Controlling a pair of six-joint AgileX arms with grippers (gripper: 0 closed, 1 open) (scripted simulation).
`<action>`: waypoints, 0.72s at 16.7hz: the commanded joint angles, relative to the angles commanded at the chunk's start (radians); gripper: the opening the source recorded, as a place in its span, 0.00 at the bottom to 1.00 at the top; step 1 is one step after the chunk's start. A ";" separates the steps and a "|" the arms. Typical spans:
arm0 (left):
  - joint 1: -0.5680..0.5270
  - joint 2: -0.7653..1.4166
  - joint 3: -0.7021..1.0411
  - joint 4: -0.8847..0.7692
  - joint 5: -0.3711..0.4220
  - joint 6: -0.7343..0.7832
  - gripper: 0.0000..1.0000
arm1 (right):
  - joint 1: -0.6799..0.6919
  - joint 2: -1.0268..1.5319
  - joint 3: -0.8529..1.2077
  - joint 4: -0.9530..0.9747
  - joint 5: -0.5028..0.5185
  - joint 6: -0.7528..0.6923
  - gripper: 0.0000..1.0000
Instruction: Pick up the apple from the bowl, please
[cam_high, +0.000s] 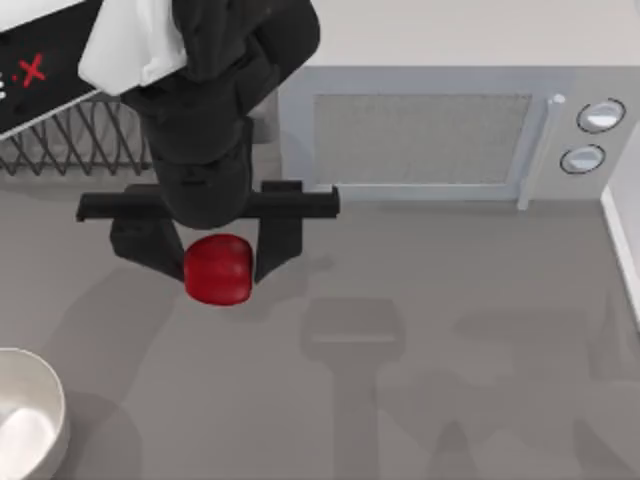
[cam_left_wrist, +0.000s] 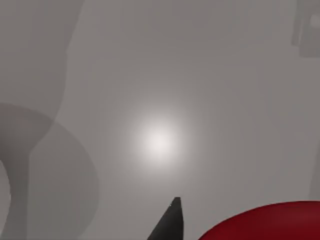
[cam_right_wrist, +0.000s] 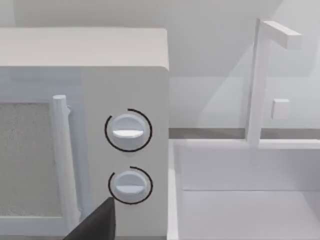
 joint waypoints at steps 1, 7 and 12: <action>0.000 0.004 -0.022 0.023 0.000 0.000 0.00 | 0.000 0.000 0.000 0.000 0.000 0.000 1.00; 0.001 0.051 -0.250 0.319 -0.001 0.002 0.00 | 0.000 0.000 0.000 0.000 0.000 0.000 1.00; 0.000 0.073 -0.337 0.411 -0.001 0.002 0.00 | 0.000 0.000 0.000 0.000 0.000 0.000 1.00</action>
